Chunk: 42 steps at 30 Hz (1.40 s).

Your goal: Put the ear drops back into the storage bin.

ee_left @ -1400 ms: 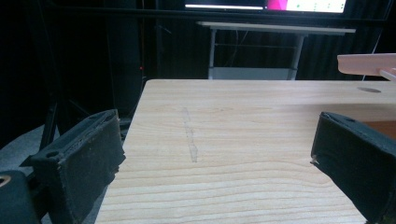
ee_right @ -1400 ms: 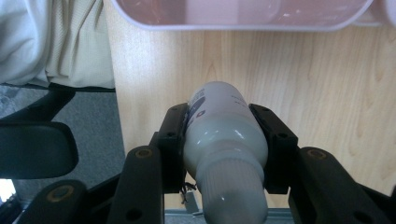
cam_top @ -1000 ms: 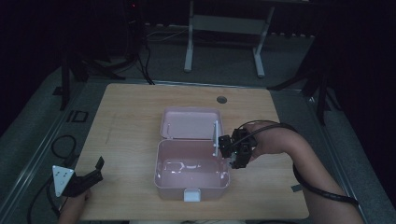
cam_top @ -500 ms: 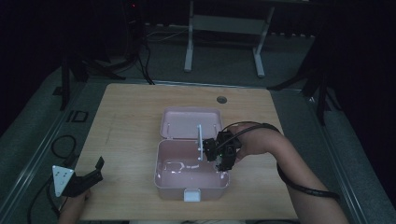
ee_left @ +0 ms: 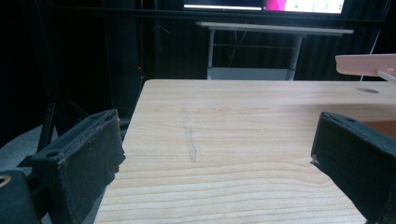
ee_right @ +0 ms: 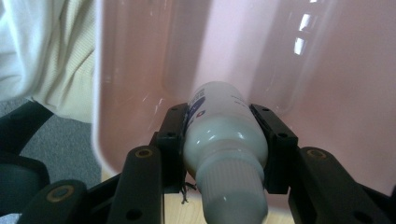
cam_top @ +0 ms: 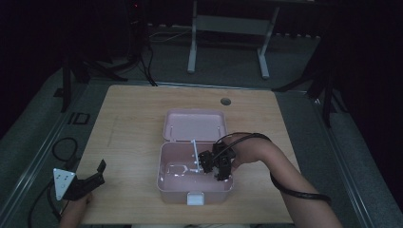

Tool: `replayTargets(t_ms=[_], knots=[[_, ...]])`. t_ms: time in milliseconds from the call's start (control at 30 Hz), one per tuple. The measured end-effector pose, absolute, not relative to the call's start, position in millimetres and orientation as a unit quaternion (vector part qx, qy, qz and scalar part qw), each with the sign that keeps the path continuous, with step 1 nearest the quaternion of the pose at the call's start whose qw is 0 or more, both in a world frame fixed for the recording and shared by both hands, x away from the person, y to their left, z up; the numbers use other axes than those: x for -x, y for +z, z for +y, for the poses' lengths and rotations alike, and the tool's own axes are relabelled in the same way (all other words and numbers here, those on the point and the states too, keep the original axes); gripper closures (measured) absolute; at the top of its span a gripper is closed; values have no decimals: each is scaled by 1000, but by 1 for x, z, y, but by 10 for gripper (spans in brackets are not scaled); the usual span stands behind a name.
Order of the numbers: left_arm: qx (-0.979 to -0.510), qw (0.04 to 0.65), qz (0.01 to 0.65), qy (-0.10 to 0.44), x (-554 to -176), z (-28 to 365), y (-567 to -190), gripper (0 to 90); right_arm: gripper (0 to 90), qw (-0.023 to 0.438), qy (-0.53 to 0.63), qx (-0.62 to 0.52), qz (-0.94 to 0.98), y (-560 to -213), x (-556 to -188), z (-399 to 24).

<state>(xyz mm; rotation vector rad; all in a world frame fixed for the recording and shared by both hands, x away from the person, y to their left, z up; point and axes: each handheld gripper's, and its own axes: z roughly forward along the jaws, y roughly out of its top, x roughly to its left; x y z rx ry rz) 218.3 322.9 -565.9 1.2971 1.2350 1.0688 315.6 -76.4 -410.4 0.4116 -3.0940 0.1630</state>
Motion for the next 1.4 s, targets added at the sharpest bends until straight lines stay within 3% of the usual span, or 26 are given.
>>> replayTargets(t_ms=[700,1400], knots=[[-539,503,511,442,-218,323,-566,23,594,31,89,-155,-983,-469,-319,-68],[-539,505,510,440,-218,323,-566,23,592,30,102,-152,-983,-487,-319,-66]])
